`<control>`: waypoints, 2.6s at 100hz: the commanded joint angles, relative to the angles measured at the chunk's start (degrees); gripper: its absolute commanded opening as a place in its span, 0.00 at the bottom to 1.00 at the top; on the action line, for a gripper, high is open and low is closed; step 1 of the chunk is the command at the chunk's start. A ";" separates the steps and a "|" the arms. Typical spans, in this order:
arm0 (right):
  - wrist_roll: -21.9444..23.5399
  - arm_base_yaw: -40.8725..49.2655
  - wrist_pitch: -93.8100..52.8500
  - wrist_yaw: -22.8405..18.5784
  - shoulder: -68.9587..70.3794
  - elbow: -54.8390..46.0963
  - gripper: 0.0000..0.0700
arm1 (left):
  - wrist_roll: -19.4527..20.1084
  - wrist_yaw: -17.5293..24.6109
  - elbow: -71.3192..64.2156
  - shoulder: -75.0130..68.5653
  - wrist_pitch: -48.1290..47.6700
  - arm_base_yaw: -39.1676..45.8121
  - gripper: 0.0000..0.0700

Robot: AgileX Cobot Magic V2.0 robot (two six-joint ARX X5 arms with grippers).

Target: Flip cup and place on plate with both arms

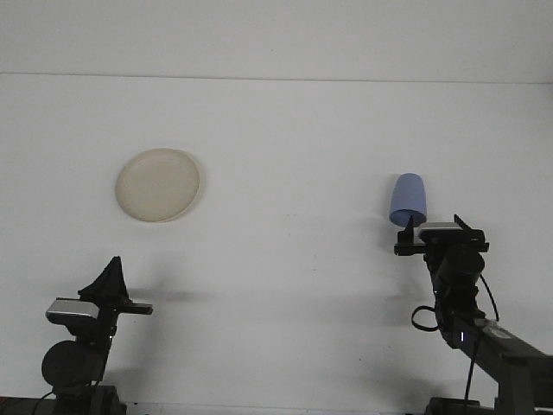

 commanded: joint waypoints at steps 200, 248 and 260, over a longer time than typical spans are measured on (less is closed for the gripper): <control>17.66 9.53 -85.33 -23.43 -27.98 33.53 0.01 | -0.42 -0.28 -1.07 -0.07 0.90 0.04 0.02; 9.33 38.91 -113.61 -8.66 -3.13 58.77 0.01 | -0.39 -0.28 -1.07 -0.07 0.87 0.04 0.02; 8.96 44.11 -115.32 -6.75 3.58 61.22 0.01 | -0.39 -0.28 -1.07 -0.07 0.50 0.04 0.02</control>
